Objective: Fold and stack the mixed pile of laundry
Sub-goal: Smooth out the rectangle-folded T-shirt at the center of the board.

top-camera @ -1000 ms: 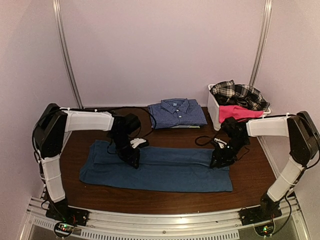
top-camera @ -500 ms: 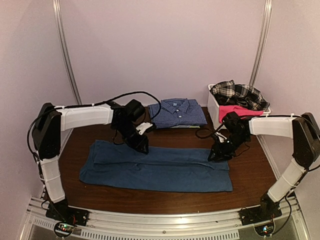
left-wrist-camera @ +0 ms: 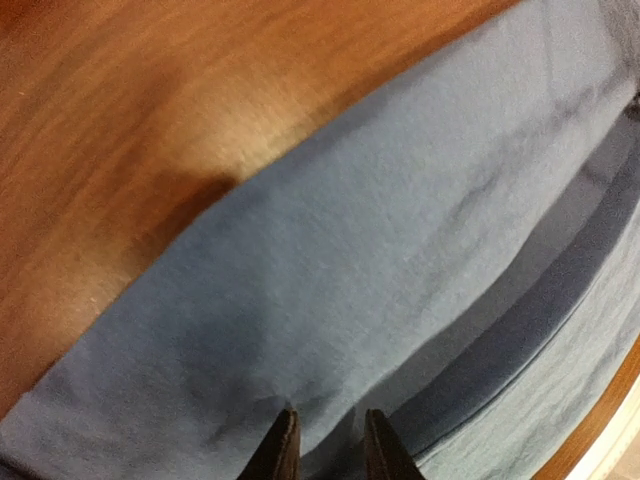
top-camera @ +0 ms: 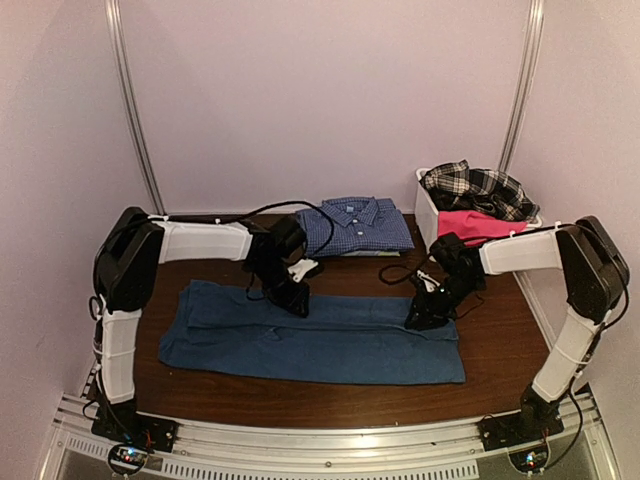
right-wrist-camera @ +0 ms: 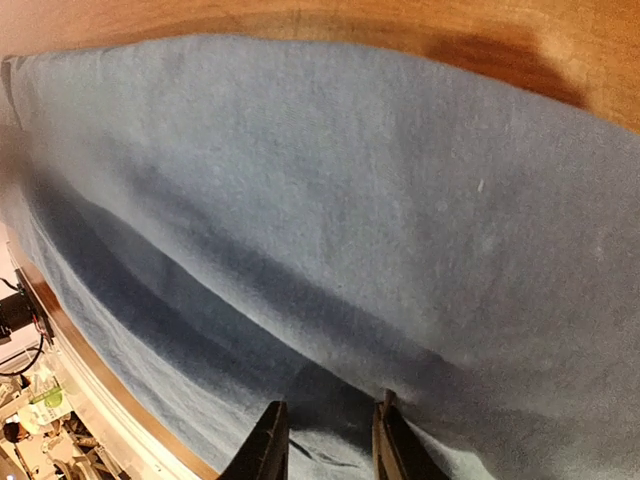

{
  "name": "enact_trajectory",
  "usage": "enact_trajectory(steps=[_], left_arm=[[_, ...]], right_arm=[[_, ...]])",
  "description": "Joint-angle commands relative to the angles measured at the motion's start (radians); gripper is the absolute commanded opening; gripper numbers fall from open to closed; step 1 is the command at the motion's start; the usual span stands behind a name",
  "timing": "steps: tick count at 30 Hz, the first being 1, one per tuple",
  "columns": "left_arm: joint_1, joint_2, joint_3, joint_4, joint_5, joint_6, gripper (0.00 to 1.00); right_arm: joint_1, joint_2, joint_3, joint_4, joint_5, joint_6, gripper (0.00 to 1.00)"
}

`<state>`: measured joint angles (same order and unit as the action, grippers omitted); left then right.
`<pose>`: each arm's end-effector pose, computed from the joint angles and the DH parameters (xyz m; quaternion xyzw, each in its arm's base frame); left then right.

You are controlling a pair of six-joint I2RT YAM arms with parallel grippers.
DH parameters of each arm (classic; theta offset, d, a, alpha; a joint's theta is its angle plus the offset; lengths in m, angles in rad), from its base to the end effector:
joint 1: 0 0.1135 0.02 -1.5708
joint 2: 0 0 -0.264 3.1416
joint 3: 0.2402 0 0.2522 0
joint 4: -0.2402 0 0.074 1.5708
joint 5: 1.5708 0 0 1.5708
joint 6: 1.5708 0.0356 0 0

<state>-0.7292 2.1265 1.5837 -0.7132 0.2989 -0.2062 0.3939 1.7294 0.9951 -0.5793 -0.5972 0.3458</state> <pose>0.3162 -0.2966 0.1599 0.2750 0.9374 -0.2011 0.0721 0.2786 0.1375 0.1545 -0.0605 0.9467 0.3163 0.0088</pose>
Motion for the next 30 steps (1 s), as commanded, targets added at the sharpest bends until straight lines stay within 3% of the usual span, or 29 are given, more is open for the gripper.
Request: enact_trajectory(steps=[1,8,13,17,22,30], left_arm=[[-0.053,-0.053,-0.06,-0.027,-0.003,0.083,0.24],[-0.09,-0.176,-0.19,-0.07,-0.059,0.146,0.23],[-0.059,-0.277,-0.253,-0.094,-0.095,0.132,0.26],[0.156,-0.417,-0.324,0.004,0.019,0.0,0.32],[0.436,-0.505,-0.335,0.02,0.01,-0.127,0.41],[0.616,-0.43,-0.334,-0.015,0.025,-0.148,0.4]], right_arm=[[0.006,0.031,-0.041,0.024,0.0,-0.025,0.31],[0.003,0.012,-0.095,-0.003,0.021,-0.061,0.34],[0.003,-0.043,-0.083,-0.033,0.019,-0.097,0.36],[0.009,-0.093,-0.042,-0.047,-0.005,-0.109,0.38],[0.018,-0.107,0.03,-0.038,-0.025,-0.081,0.39],[0.104,0.024,0.239,0.066,-0.079,0.046,0.4]])
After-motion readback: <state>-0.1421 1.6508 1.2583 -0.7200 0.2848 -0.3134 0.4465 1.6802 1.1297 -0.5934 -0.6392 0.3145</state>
